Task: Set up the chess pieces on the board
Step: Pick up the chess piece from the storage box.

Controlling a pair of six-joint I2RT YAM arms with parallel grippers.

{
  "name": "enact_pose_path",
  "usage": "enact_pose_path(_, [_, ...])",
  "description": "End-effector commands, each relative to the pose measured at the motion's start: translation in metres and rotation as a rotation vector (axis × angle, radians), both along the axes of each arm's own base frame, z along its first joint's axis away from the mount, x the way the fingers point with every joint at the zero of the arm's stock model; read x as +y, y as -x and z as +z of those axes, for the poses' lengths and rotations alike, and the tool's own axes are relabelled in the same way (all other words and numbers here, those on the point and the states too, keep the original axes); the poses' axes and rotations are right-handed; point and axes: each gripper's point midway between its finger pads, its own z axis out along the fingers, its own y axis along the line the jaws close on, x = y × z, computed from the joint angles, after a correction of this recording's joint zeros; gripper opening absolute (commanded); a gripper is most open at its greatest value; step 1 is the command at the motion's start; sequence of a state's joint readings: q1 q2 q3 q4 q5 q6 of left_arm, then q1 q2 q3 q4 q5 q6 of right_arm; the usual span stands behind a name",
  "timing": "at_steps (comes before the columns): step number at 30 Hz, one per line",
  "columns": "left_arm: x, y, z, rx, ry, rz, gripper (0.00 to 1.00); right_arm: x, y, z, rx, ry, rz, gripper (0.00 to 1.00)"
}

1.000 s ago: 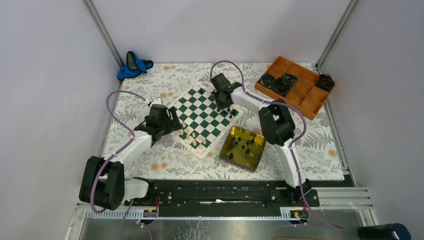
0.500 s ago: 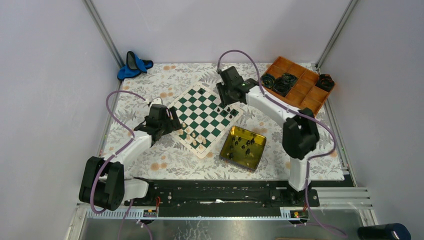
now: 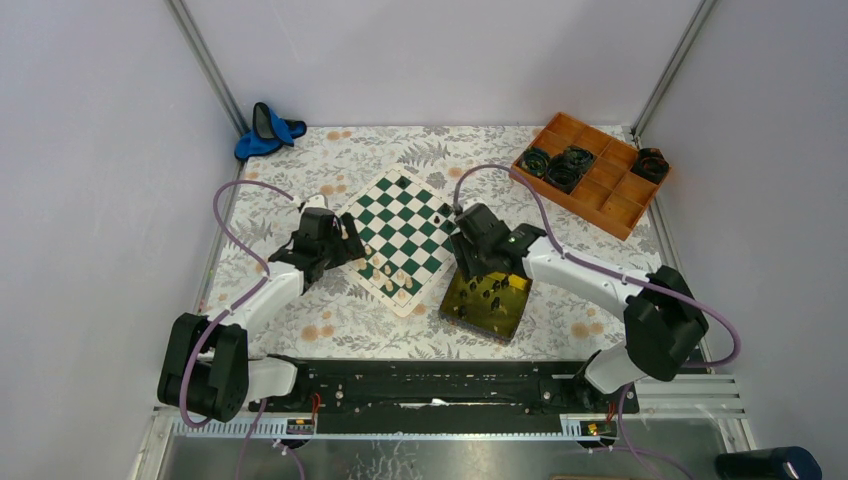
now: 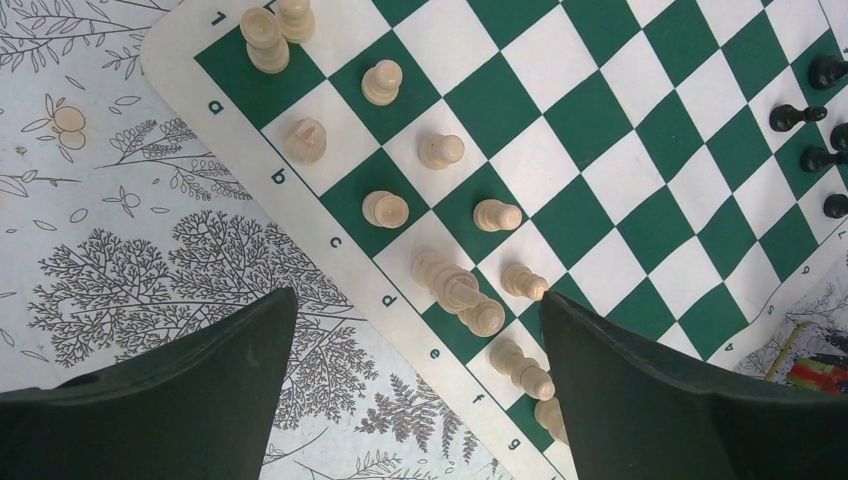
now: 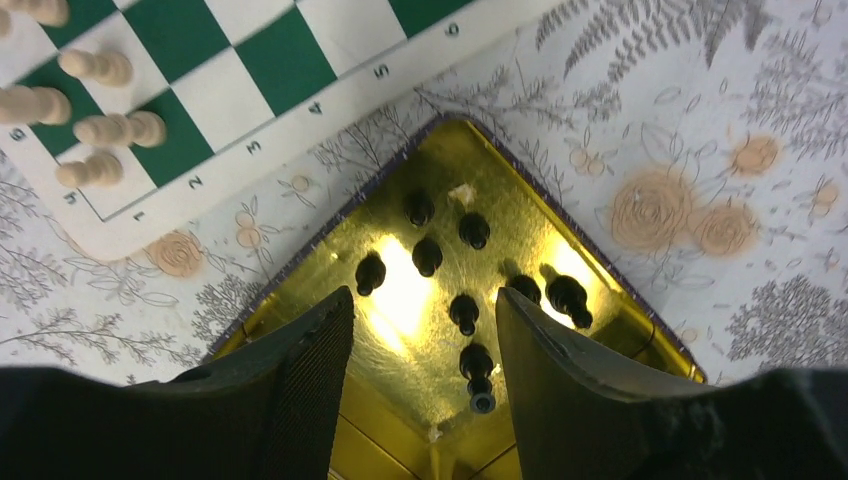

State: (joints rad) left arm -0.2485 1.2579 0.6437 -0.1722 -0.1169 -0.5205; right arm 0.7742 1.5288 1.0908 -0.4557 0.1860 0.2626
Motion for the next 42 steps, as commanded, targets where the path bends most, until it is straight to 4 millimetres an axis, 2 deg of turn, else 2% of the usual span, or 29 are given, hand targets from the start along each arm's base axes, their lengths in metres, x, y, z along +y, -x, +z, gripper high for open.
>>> enact_pose_path(1, [-0.006, -0.013, 0.016, -0.067, 0.005, -0.021, 0.99, -0.002, 0.000, 0.009, -0.067, -0.060, -0.068, 0.61])
enact_pose_path(5, [-0.007, -0.013, 0.014, -0.063, 0.004, -0.020, 0.99, -0.008, 0.005, -0.006, -0.046, -0.034, -0.084, 0.59])
enact_pose_path(11, [-0.007, -0.012, 0.014, -0.061, -0.001, -0.021, 0.99, -0.007, 0.002, -0.024, -0.038, -0.023, -0.096, 0.52])
enact_pose_path(23, [-0.008, -0.012, 0.011, -0.052, -0.010, -0.023, 0.99, -0.007, -0.014, -0.033, -0.059, 0.040, -0.126, 0.39])
enact_pose_path(42, [-0.008, -0.011, 0.007, -0.037, -0.014, -0.028, 0.99, -0.013, -0.025, -0.041, -0.039, 0.066, -0.153, 0.33])
